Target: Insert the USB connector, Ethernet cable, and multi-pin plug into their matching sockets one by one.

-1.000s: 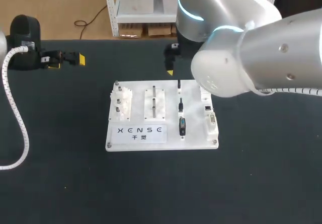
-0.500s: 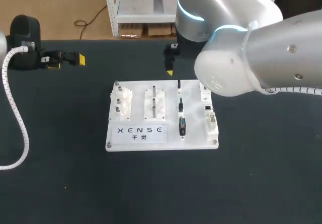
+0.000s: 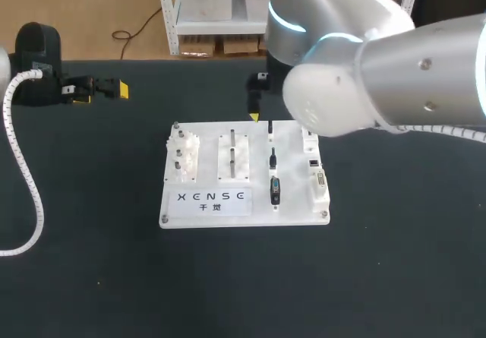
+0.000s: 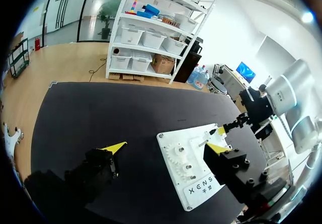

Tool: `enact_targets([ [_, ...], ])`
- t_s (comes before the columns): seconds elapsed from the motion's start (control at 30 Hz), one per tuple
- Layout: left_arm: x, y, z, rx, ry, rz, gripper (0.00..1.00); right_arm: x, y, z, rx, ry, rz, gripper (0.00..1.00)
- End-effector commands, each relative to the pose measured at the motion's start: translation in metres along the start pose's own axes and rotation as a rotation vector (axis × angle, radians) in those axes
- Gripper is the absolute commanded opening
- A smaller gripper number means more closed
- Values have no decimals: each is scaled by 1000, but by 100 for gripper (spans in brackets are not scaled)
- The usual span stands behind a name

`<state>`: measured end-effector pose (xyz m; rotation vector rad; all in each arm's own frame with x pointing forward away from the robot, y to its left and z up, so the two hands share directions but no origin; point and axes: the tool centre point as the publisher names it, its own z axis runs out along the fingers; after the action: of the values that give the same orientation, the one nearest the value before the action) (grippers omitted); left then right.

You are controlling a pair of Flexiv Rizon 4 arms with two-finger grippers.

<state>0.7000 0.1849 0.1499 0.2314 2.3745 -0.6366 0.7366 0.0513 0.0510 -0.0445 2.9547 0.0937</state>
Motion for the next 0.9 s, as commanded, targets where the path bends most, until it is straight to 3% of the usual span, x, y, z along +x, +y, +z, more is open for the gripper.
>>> enact_targets([
  [0.03,0,0,0,0,0,0,100,-5,6,7,30,23,18,100],
  [0.17,0,0,0,0,0,0,100,-4,3,11,38,31,41,99],
  [0.2,0,0,0,0,0,0,100,-4,3,11,41,33,43,86],
  [0.33,0,0,0,0,0,0,100,-2,2,16,39,52,57,49],
  [0.7,0,0,0,0,0,0,100,-9,10,19,47,67,56,38],
  [0.9,0,0,0,0,0,0,100,-10,14,21,54,71,53,38],
])
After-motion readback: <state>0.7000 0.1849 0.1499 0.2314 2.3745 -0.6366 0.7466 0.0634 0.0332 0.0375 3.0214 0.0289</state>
